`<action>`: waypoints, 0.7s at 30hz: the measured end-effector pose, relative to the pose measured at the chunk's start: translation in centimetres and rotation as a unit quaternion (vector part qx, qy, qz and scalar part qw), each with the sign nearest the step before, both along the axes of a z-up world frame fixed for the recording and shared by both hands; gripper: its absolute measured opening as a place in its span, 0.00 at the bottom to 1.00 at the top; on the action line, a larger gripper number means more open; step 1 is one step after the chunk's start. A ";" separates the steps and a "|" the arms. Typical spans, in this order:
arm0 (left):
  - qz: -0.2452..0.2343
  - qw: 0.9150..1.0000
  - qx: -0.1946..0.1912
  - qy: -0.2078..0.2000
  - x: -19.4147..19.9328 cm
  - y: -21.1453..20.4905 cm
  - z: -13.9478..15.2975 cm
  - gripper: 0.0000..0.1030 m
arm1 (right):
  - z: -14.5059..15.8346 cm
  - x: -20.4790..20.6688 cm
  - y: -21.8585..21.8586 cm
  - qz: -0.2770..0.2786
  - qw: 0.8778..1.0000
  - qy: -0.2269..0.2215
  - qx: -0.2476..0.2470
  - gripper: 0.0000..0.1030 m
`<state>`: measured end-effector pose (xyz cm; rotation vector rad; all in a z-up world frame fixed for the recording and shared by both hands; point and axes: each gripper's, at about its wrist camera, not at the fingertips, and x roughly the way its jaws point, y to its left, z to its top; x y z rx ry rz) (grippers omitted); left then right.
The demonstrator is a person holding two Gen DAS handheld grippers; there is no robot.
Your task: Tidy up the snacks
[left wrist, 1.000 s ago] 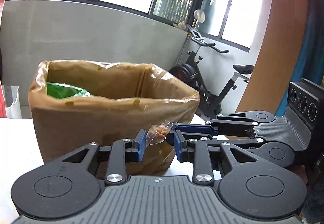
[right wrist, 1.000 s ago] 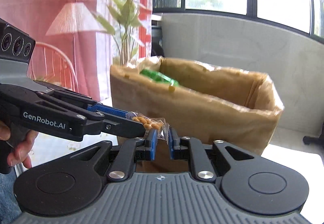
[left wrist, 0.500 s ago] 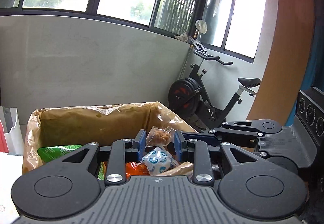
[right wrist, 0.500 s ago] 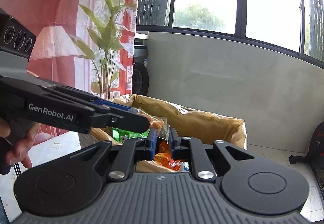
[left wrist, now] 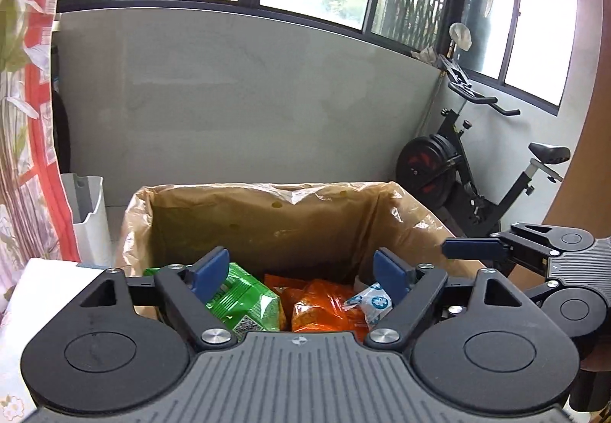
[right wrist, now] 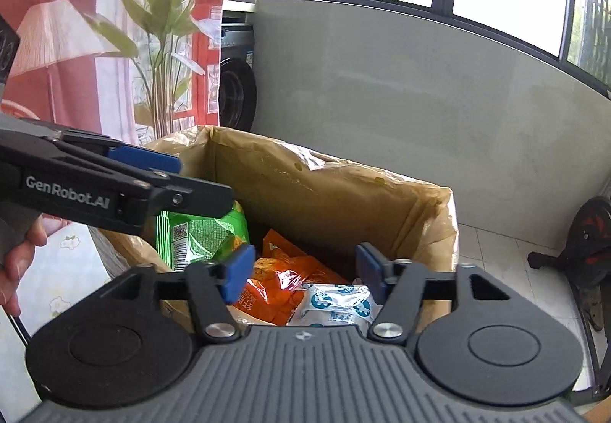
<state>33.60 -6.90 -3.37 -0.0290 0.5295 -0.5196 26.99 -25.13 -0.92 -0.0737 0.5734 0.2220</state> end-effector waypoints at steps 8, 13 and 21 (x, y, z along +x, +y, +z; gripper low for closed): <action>0.033 0.999 0.002 -0.019 -3.5 2.6 3.1 0.90 | 2.1 -3.1 -0.9 -0.032 0.999 -0.016 0.030 0.98; 0.048 0.998 -0.002 -0.030 -6.5 3.7 4.3 0.95 | 3.5 -5.7 -0.9 -0.052 0.997 -0.025 0.045 0.99; 0.117 0.991 0.050 -0.041 -10.9 4.4 5.7 0.96 | 5.8 -9.7 -0.1 -0.079 0.993 -0.045 0.074 1.00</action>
